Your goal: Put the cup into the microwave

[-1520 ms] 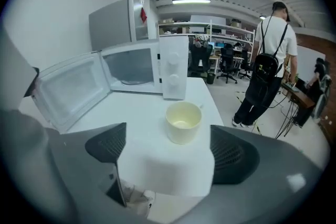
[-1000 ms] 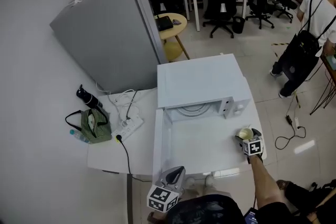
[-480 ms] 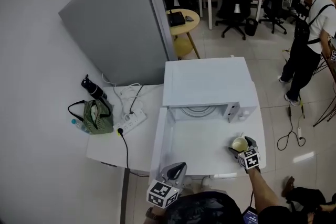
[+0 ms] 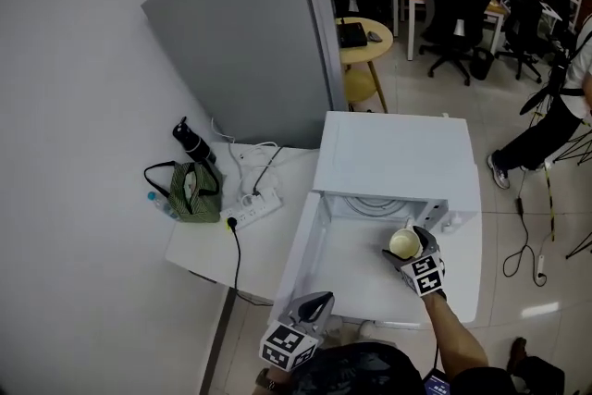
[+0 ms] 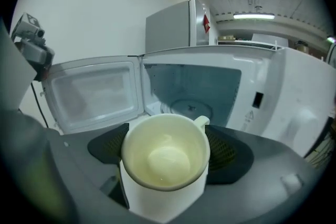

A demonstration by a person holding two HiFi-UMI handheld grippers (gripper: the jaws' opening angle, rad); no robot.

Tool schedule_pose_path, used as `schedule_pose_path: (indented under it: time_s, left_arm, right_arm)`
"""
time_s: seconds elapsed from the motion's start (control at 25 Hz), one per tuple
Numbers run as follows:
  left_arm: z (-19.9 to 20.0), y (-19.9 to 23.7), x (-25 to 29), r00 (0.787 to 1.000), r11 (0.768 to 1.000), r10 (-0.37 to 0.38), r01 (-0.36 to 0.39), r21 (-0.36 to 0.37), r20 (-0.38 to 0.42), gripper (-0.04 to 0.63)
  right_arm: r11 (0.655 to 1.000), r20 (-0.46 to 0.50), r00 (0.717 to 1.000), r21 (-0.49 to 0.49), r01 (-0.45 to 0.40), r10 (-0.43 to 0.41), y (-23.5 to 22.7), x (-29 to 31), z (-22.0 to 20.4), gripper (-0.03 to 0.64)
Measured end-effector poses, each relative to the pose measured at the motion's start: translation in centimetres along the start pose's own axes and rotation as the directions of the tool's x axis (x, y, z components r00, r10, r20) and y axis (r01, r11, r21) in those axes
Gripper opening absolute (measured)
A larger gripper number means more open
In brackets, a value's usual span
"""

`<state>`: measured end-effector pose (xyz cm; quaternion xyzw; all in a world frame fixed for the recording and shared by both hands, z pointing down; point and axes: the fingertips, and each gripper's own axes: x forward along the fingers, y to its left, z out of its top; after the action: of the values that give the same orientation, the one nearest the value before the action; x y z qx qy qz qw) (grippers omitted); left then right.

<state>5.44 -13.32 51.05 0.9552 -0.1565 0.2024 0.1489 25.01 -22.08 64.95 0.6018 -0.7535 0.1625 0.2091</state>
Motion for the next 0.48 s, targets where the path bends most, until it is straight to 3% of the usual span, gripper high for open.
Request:
schedule_pose_path:
  time_s: [0.12, 0.24, 0.48]
  left_arm:
    - [-0.2, 0.4, -0.3, 1.0, 1.0, 0.027, -0.027, -0.013, 0.009, 0.002]
    - [-0.3, 1.3, -0.9, 0.999, 0.999, 0.054, -0.053, -0.009, 0.007, 0.002]
    - [-0.1, 1.1, -1.1, 0.996, 0.996, 0.086, -0.086, -0.012, 0.038, 0.002]
  right_arm:
    - [0.999, 0.053, 0.998, 0.024, 0.025, -0.026, -1.2, 3.4, 2.9, 0.447]
    - [0.991, 0.111, 0.987, 0.074, 0.108, -0.116, -2.2, 7.2, 4.8, 0.446]
    - [0.96, 0.13, 0.964, 0.192, 0.204, -0.23, -5.7, 11.9, 5.7, 0.448]
